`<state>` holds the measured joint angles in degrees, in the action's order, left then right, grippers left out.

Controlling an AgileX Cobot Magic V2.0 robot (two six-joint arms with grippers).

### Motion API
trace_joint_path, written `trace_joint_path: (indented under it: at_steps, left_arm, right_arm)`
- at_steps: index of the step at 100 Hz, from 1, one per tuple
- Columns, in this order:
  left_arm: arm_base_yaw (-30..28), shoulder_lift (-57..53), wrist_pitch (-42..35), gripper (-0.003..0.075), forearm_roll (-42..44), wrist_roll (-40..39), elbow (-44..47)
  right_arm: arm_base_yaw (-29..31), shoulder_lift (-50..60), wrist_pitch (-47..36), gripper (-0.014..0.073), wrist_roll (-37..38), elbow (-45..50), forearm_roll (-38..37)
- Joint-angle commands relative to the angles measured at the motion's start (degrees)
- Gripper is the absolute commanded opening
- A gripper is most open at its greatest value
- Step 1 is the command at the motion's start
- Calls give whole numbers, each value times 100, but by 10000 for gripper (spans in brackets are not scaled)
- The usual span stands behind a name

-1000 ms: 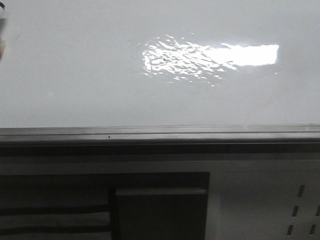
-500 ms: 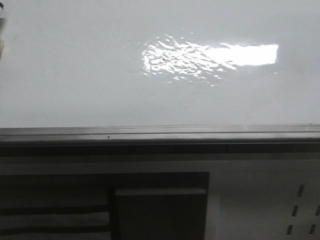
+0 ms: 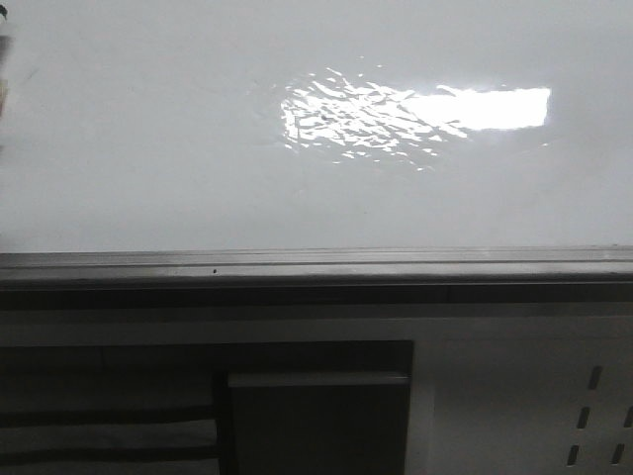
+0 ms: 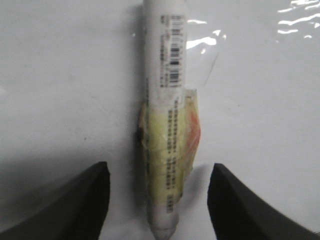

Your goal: Write number 4 on whiteboard

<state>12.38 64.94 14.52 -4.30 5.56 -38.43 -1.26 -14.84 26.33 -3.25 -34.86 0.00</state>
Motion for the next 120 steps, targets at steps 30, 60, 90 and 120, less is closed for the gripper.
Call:
trace_joint_path:
  at_steps: [30,60,90,120]
  left_arm:
    - [55,-77,-435,206,-11,3,-195]
    - [55,-77,-435,144,-11,3,-195]
    - [55,-77,-435,32,-11,3,-195]
    - [55,-77,-407,-20,-11,3,-195]
  right_arm:
    - [29,-117,-429,523,-3,-138,0]
    - [29,-117,-444,523,-3,-138,-37]
    - [29,-117,-444,523,-3,-138,0]
    - [29,-131,-30,523,-3,-496,0]
